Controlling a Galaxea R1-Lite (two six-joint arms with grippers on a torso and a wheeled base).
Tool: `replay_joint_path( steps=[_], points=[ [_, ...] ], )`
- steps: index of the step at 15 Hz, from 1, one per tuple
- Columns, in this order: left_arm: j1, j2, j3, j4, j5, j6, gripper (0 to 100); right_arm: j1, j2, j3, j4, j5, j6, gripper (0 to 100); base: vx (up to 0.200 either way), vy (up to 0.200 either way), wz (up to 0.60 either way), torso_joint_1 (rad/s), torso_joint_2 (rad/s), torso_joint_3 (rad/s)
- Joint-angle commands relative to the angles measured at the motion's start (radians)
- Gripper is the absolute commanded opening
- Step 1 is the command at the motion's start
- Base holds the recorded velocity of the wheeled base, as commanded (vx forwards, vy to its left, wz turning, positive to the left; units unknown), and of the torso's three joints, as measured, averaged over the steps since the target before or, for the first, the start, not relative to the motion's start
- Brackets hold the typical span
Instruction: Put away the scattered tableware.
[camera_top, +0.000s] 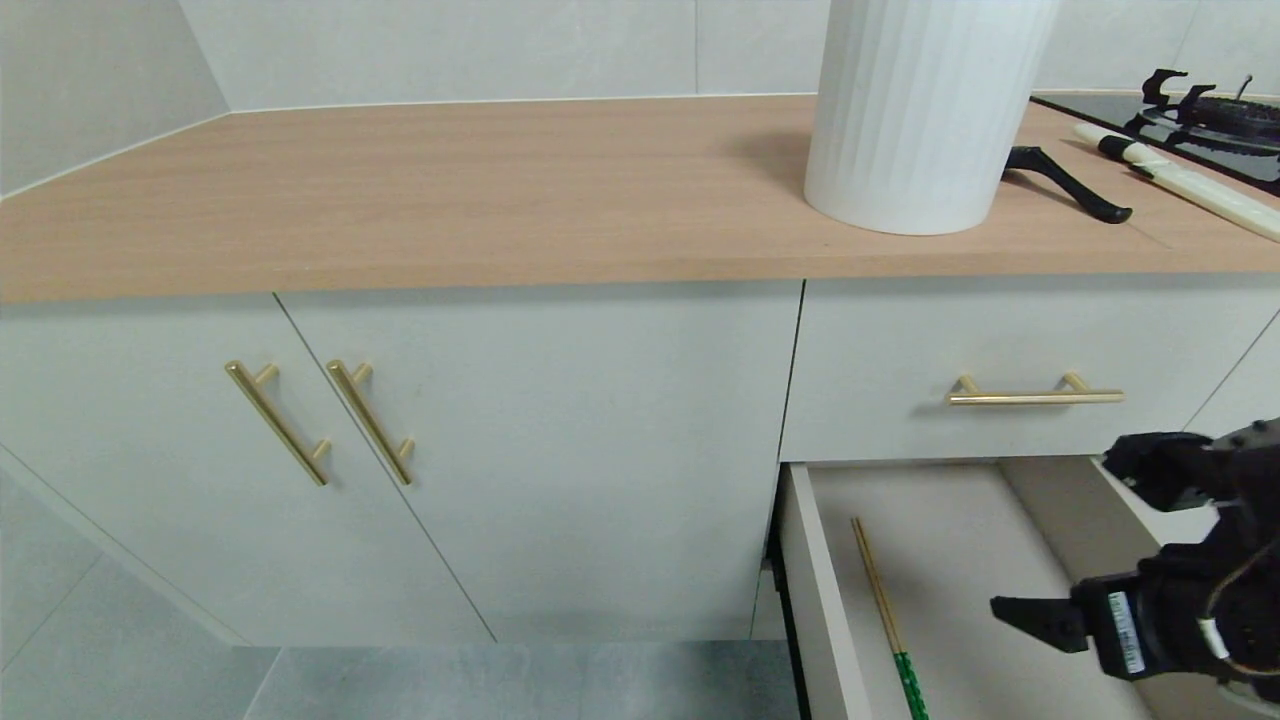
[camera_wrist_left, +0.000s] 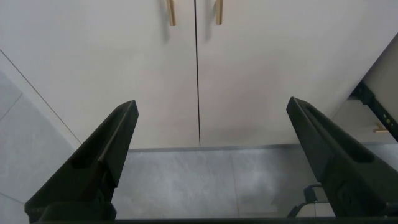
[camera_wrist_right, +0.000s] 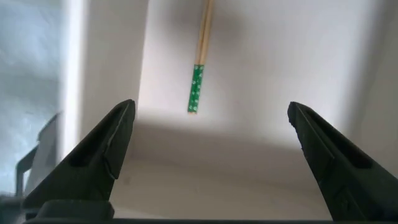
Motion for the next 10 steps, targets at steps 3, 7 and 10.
replay_joint_path(
  steps=[3, 7, 10],
  points=[
    [0.0, 0.002, 0.0, 0.0, 0.0, 0.0, 100, -0.113, -0.25, -0.077, 0.074, 0.005, -0.122, 100, 0.0, 0.0, 0.0, 0.0, 0.0, 0.0],
    [0.0, 0.002, 0.0, 0.0, 0.0, 0.0, 100, -0.116, -0.266, -0.071, 0.071, 0.001, -0.131, 100, 0.0, 0.0, 0.0, 0.0, 0.0, 0.0],
    [0.0, 0.0, 0.0, 0.0, 0.0, 0.0, 100, -0.116, -0.273, -0.068, 0.071, 0.001, -0.154, 100, 0.0, 0.0, 0.0, 0.0, 0.0, 0.0]
  ],
)
